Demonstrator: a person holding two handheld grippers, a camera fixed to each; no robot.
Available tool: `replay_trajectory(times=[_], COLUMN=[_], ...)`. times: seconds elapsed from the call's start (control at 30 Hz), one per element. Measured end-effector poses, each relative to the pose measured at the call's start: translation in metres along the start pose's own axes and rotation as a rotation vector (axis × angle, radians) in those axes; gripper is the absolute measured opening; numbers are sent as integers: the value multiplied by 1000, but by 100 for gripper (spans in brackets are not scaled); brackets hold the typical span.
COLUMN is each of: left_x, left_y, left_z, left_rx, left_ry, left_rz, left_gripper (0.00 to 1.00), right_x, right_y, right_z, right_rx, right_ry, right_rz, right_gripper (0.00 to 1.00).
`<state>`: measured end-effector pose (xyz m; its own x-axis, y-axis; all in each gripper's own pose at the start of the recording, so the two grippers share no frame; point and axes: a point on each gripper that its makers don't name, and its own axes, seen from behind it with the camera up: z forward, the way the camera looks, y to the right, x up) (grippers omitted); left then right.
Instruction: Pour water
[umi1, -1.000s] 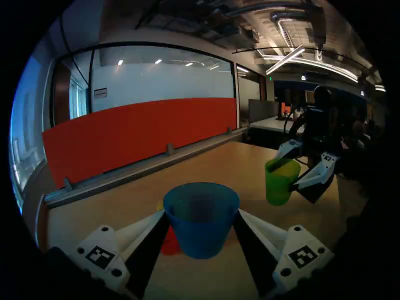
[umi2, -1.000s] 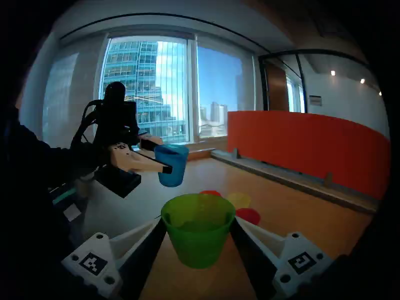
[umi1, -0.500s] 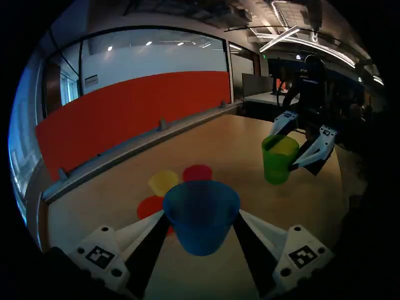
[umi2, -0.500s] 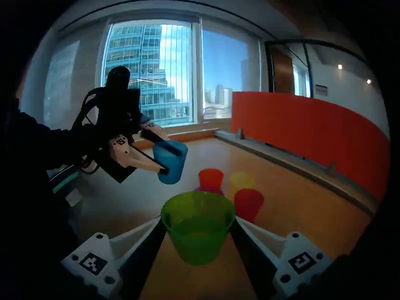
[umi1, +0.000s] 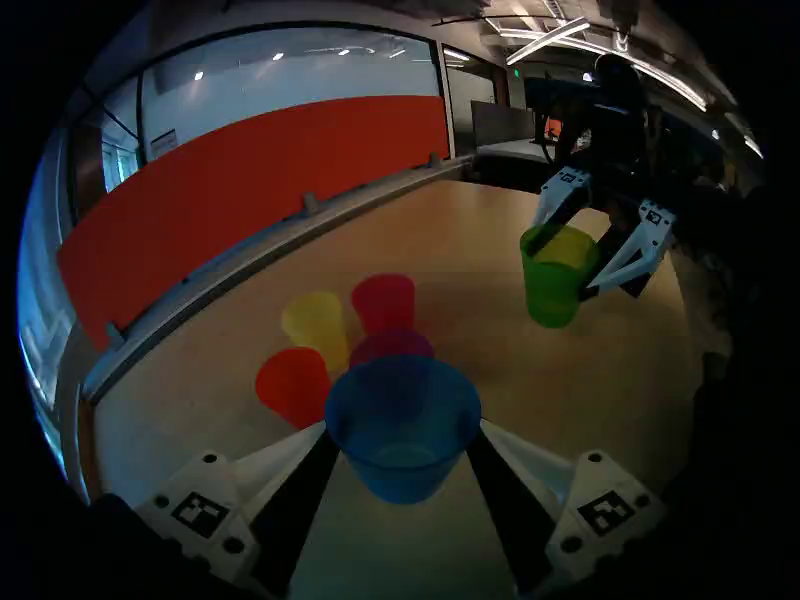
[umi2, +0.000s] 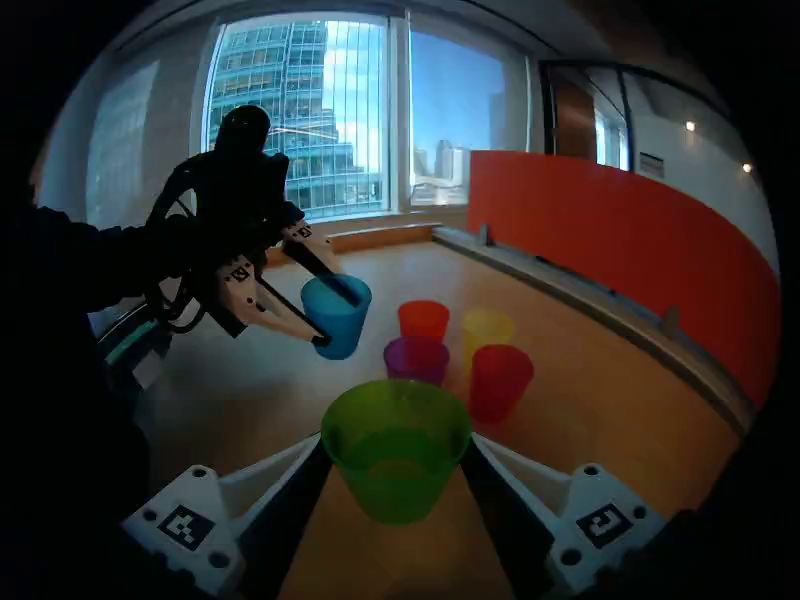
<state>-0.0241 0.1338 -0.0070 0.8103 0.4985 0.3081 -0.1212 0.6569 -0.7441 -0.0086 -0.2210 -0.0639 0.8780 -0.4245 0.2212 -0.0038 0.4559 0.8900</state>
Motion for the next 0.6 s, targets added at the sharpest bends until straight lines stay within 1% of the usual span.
replay_trajectory(times=[0.3,0.6], left_x=[-21,-40], left_y=[4,8], left_z=[12,25], left_rx=[-27,-46], left_ry=[-63,-91], left_rz=[7,-9], left_gripper=[84,84], right_x=[-15,-21], right_y=[2,4], right_z=[5,11], right_rx=[1,-3], right_ry=[-44,-52], right_rz=[-10,1], right_gripper=[89,89])
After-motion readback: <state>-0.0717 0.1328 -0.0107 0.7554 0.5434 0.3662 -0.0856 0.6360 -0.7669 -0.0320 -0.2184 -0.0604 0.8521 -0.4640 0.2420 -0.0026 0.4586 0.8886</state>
